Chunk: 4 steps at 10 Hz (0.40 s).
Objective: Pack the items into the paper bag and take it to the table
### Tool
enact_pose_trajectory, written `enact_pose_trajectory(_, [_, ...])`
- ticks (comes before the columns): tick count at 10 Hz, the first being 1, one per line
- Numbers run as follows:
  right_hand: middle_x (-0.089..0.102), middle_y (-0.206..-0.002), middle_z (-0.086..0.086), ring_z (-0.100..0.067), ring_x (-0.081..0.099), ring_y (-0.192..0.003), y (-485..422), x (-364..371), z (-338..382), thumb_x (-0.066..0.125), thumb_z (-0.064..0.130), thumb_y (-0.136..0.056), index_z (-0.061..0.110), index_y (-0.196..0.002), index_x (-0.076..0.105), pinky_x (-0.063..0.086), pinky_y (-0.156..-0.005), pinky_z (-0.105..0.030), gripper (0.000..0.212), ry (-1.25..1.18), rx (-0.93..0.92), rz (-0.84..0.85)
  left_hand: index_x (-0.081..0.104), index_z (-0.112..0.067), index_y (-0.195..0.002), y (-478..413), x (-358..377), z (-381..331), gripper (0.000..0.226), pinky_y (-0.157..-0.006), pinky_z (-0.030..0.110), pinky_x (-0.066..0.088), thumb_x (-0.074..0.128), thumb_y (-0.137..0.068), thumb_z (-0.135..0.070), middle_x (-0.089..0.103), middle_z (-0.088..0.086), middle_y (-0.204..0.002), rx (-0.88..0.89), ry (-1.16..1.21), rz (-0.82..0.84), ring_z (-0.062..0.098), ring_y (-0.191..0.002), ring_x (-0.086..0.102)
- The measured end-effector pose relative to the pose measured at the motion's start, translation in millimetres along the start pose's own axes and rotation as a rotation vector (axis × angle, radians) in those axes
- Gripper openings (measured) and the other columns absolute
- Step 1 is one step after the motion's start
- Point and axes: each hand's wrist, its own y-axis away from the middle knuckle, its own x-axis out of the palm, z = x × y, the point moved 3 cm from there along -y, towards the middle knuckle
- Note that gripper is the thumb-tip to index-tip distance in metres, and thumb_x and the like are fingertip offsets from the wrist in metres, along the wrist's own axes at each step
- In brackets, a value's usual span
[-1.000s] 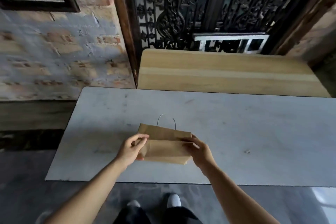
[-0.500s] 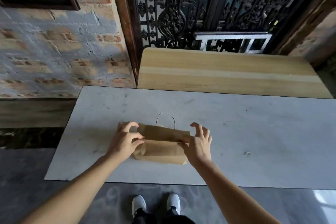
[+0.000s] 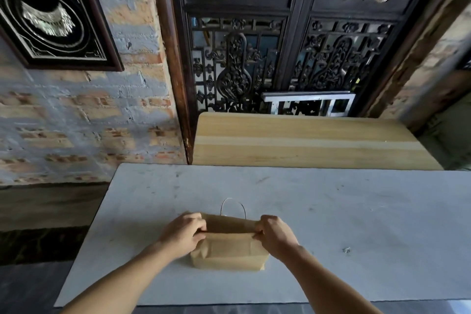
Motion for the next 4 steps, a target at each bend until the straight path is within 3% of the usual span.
enact_pose_trajectory(1, [0.067, -0.096, -0.003, -0.031, 0.066, -0.088, -3, -12, 13, 0.063, 0.024, -0.08, 0.018, -0.086, 0.065, 0.051, -0.067, -0.033, 0.009, 0.048, -0.055, -0.01, 0.067, -0.025, -0.095, -6, -12, -4, 0.016, -0.08, 0.026, 0.043, 0.065, -0.084, -0.036, 0.063, -0.009, -0.099, 0.06, -0.094, 0.013, 0.014, -0.1, 0.057])
enact_pose_trajectory(2, [0.068, -0.1, -0.003, -0.03, 0.066, -0.09, -5, -21, 30, 0.058, 0.023, -0.079, 0.021, -0.089, 0.068, 0.05, -0.071, -0.031, 0.014, 0.079, -0.107, 0.037, 0.067, -0.025, -0.101, -12, -21, -16, 0.021, -0.086, 0.028, 0.044, 0.061, -0.085, -0.037, 0.063, -0.006, -0.106, 0.086, -0.188, 0.105, 0.017, -0.105, 0.057])
enact_pose_trajectory(4, [0.069, -0.111, -0.007, -0.032, 0.066, -0.099, -13, -30, 64, 0.058, 0.024, -0.085, 0.023, -0.102, 0.071, 0.054, -0.078, -0.036, 0.021, 0.229, -0.233, 0.187, 0.068, -0.023, -0.105, -28, -35, -48, 0.023, -0.088, 0.037, 0.049, 0.058, -0.087, -0.033, 0.064, 0.008, -0.113, 0.116, -0.323, 0.335, 0.031, -0.102, 0.063])
